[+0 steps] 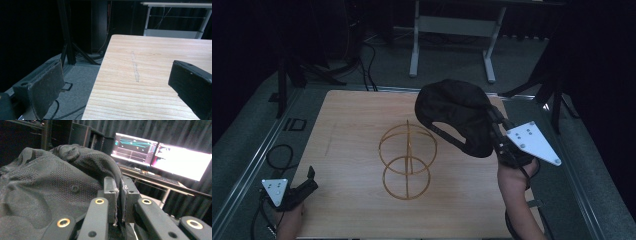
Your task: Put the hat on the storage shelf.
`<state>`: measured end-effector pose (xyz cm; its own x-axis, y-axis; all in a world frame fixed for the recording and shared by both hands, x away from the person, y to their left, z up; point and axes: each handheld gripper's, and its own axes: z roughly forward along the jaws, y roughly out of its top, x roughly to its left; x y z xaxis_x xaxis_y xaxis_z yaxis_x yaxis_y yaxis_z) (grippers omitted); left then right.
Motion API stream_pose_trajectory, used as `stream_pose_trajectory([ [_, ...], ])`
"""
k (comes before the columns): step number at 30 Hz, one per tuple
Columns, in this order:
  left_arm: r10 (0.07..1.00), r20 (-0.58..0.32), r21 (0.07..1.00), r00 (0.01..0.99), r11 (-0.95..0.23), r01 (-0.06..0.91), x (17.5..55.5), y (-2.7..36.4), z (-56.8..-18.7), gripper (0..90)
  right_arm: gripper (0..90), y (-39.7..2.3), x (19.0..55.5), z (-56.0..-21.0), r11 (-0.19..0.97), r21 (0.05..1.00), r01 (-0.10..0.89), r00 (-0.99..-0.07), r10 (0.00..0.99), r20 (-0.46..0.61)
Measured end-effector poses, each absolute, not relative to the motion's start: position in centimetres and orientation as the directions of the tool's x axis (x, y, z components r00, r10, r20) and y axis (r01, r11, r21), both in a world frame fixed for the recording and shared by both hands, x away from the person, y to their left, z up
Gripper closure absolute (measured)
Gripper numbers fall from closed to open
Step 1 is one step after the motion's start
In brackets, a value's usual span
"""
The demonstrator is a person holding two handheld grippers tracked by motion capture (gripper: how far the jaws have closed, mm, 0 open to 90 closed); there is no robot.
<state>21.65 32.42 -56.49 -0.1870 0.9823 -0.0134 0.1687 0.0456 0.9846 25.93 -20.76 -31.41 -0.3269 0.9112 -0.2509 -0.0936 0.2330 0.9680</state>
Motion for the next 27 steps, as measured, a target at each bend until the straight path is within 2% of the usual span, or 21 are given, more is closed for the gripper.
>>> stream_pose_trajectory([
  [17,0.983,-0.008,0.985,-0.184,0.040,0.169,21.6,32.4,-56.5,0.6,84.5,-16.0,24.3,-31.4,0.217,0.967,-0.134,-0.458,0.852,-0.255],
  [27,0.983,-0.011,0.985,-0.182,0.042,0.169,21.6,32.4,-56.5,0.6,84.5,-13.2,23.1,-32.9,0.232,0.964,-0.131,-0.538,0.800,-0.265],
])
